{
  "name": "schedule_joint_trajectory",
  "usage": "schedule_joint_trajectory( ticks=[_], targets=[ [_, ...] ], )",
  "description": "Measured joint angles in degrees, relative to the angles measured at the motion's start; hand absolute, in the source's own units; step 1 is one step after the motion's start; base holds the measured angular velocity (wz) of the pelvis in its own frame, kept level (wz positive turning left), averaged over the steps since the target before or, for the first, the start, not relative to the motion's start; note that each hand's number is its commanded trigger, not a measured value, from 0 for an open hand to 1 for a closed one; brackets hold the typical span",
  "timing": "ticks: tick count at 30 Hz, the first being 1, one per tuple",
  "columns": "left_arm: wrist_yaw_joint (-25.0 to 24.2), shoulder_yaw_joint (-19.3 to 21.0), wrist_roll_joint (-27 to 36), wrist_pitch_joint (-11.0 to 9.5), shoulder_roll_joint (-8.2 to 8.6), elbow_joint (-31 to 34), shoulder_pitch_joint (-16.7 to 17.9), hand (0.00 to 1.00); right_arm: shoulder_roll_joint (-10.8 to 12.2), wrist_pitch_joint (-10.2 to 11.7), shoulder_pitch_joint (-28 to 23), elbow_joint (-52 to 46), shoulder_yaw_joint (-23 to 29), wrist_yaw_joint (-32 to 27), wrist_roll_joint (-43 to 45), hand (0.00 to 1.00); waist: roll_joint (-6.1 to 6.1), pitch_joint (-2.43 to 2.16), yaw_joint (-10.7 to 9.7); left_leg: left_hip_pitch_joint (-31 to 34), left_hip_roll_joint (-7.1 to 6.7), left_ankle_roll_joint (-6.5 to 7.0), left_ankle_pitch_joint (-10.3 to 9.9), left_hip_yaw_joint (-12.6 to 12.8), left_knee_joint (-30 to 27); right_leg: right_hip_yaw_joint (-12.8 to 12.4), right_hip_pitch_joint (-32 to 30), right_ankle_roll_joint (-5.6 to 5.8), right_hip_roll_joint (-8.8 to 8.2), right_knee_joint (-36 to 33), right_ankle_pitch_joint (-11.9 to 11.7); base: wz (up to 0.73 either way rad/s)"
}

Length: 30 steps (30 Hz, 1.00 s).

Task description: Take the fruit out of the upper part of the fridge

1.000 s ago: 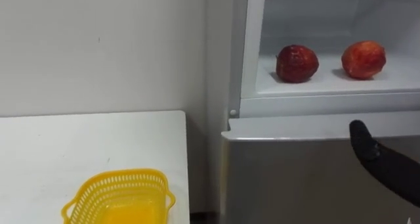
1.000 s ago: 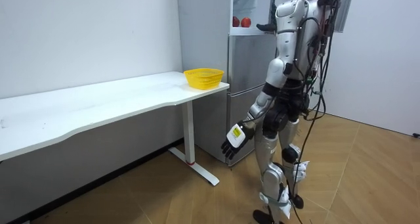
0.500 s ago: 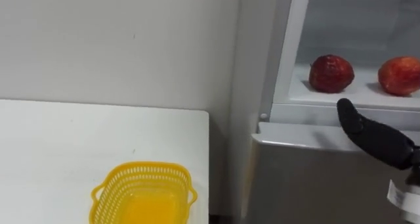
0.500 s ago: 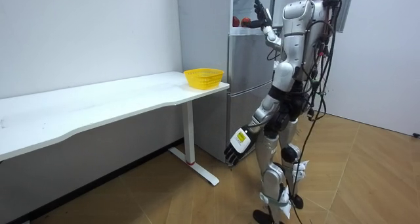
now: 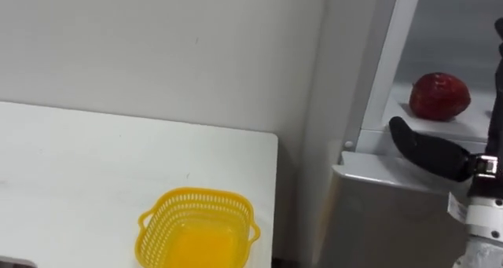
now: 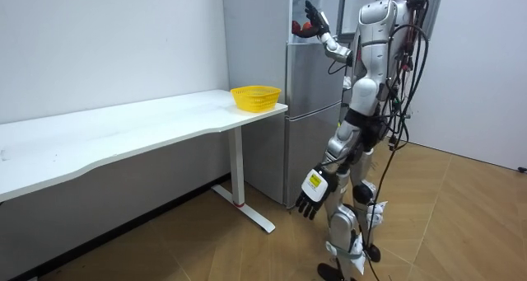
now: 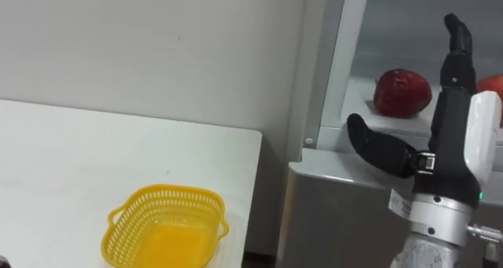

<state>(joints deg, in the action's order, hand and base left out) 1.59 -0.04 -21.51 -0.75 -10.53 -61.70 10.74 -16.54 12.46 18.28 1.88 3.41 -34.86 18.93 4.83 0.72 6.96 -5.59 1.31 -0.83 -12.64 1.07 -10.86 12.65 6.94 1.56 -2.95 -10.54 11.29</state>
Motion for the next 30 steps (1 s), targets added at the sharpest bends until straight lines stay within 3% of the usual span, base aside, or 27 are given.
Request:
schedule_joint_trajectory(
  ticks=[10, 14, 18, 23, 30],
  targets=[
    [-1.13, 1.17, -1.28, 0.84, -0.43, 3.58, 2.17, 0.00, -3.71, -1.52, 8.73, 11.64, 0.03, 0.89, -2.86, 0.00, 0.56, -0.18, 0.09, 0.01, -0.03, 0.00, 0.00, -0.76, -0.91, 1.10, 0.81, -0.10, -0.11, -0.07, -0.06, 0.02],
    [-2.34, 2.07, -1.68, 1.82, -0.57, 3.59, 2.56, 0.00, -4.55, -2.53, 9.42, 13.52, 0.06, 1.17, -2.87, 0.00, 1.08, -0.47, -0.01, -0.12, -0.10, -0.03, 0.02, -1.63, -1.19, 2.09, 1.29, -0.10, -0.14, -0.04, -0.06, 0.15],
    [-2.68, 2.06, -1.68, 2.10, -0.58, 3.58, 2.77, 0.00, -4.71, -2.53, 9.42, 13.62, 0.06, 1.64, -2.95, 0.00, 1.09, -0.44, -0.17, -0.10, -0.15, -0.03, 0.02, -1.90, -1.40, 2.68, 1.51, -0.10, -0.21, -0.04, -0.06, 0.05],
    [-3.12, 2.08, -1.70, 2.15, -0.61, 3.57, 2.90, 0.00, -7.59, -2.61, 9.42, 15.40, 0.06, 3.97, -5.53, 0.00, 1.16, -0.36, -0.35, 0.03, -0.36, -0.03, 0.02, -2.64, -1.79, 3.30, 2.13, -0.08, -0.38, -0.08, -0.05, 0.06],
    [-3.43, 2.16, -1.74, 2.81, -0.71, 3.56, 3.04, 0.00, -9.00, -2.66, 9.42, 15.43, 0.09, 7.54, -8.98, 0.00, 1.58, -0.20, -0.42, 0.43, -0.37, -0.03, 0.02, -2.64, -1.81, 3.25, 2.05, -0.08, -0.37, -0.02, -0.04, 0.00]
  ],
)
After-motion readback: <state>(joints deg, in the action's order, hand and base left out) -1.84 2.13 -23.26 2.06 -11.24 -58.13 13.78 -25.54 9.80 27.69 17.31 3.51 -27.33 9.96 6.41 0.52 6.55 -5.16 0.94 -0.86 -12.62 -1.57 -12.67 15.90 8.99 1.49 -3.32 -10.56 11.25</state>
